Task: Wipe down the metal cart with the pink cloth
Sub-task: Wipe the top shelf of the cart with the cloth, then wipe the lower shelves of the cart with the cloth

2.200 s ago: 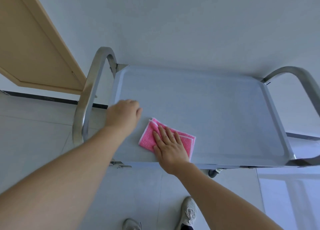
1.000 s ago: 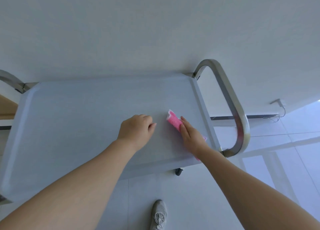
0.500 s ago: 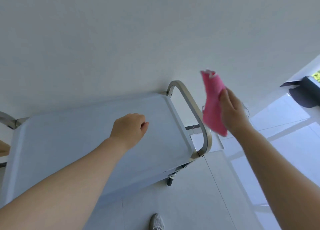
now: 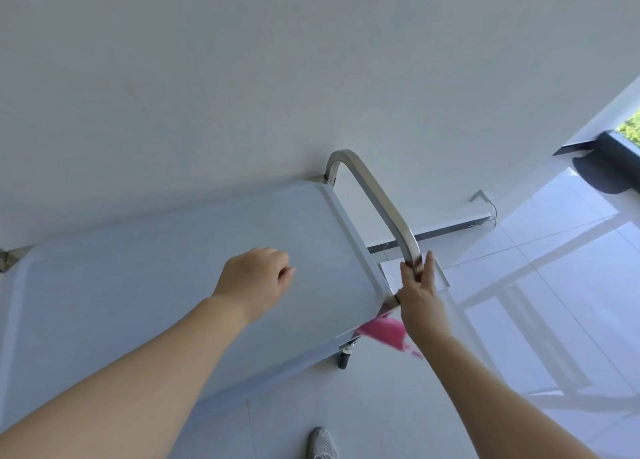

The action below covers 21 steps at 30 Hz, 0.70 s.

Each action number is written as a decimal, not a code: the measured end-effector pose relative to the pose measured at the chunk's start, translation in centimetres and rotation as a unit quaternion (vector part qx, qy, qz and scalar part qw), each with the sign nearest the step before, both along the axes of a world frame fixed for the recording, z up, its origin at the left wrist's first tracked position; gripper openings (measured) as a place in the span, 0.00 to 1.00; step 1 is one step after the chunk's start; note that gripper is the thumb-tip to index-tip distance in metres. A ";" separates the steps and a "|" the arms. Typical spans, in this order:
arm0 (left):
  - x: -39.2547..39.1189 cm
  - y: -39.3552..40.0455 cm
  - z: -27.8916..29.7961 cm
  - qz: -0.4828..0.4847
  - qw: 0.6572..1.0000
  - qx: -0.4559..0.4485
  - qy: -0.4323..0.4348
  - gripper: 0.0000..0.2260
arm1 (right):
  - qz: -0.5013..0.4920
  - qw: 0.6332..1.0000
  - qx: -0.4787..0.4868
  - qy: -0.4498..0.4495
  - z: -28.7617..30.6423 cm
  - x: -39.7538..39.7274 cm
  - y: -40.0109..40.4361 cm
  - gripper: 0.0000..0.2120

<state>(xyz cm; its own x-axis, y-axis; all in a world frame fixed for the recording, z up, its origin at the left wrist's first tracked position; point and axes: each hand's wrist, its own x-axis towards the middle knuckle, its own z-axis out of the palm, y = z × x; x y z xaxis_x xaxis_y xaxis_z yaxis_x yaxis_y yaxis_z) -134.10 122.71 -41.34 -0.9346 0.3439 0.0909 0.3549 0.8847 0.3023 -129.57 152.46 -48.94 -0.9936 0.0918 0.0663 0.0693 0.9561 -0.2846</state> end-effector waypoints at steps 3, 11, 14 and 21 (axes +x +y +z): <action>0.4 1.6 -2.8 -0.023 1.000 0.007 -0.013 0.11 | -0.050 0.998 -0.036 0.015 -1.3 -0.8 0.6 0.23; 3.4 9.1 -12.5 -0.071 0.989 0.049 -0.121 0.10 | 0.050 0.988 -0.015 0.145 -5.0 2.8 3.9 0.13; 4.4 10.7 -13.6 -0.048 0.989 0.061 -0.123 0.11 | 0.054 0.987 -0.049 0.145 -6.6 4.0 5.9 0.12; 7.8 13.5 -19.0 -0.064 0.974 0.025 0.216 0.12 | 0.088 0.989 -0.093 -0.072 -20.9 7.4 10.4 0.11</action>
